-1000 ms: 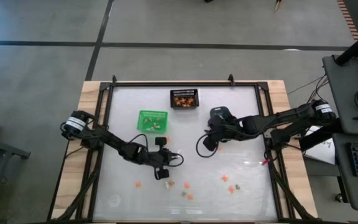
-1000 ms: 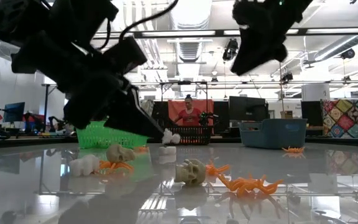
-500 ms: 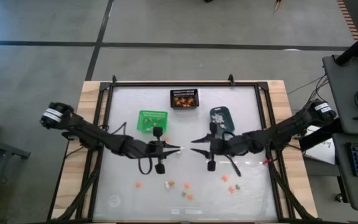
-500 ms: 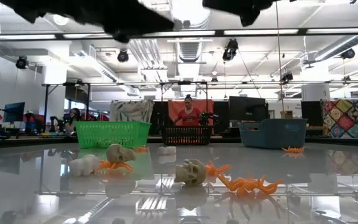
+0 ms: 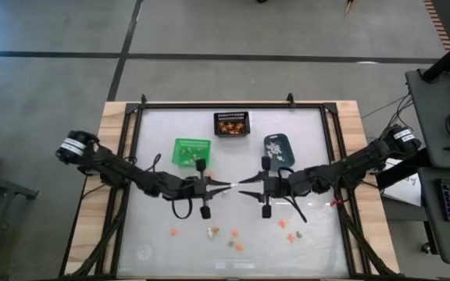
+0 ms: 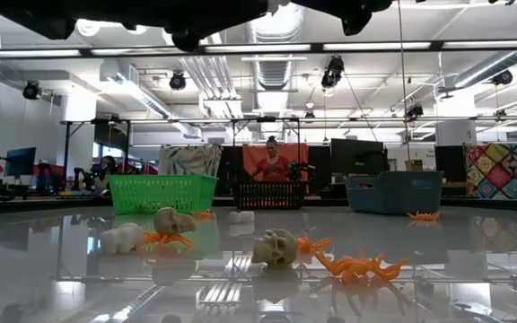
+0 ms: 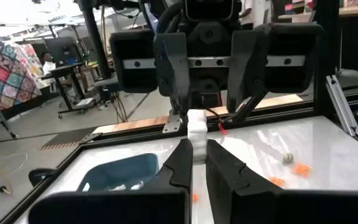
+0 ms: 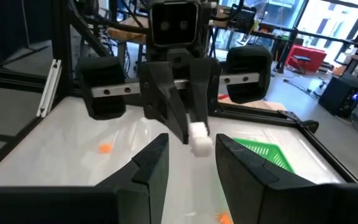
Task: Sort Halloween decoration
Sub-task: Put the white skeleton toy into the blue bin
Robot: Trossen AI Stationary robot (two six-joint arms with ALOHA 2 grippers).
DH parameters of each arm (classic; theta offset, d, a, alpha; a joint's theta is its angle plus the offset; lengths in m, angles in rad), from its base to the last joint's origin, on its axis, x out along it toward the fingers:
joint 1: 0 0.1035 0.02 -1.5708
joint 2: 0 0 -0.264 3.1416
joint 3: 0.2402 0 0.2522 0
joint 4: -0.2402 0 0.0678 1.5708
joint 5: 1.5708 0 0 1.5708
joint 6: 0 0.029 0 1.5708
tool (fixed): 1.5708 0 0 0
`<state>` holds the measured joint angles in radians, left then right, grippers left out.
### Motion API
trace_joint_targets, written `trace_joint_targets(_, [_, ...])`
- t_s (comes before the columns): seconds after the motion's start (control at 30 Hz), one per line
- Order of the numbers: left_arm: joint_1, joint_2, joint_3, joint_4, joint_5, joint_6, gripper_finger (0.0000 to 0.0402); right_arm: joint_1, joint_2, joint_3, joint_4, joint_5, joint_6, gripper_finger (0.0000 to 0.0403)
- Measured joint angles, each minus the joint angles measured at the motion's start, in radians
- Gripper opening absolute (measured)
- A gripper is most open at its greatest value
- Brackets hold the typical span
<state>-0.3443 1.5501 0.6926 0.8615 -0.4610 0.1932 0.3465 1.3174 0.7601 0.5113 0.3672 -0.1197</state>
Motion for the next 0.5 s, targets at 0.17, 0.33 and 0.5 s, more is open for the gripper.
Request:
trace_joint_targets(0.17, [0.0,0.014,0.0,0.053,0.013,0.001,0.0,-0.007,0.0,0.0,-0.003,0.007,0.005,0.0123])
trace_joint_targets(0.33, [0.0,0.014,0.012,0.052,0.026,0.0,0.0,-0.014,0.011,0.0,-0.004,0.034,0.005,0.0123])
trace_joint_targets(0.5, [0.0,0.014,0.014,0.047,0.026,0.0,0.0,-0.013,0.019,0.0,0.005,0.034,0.005,0.0123])
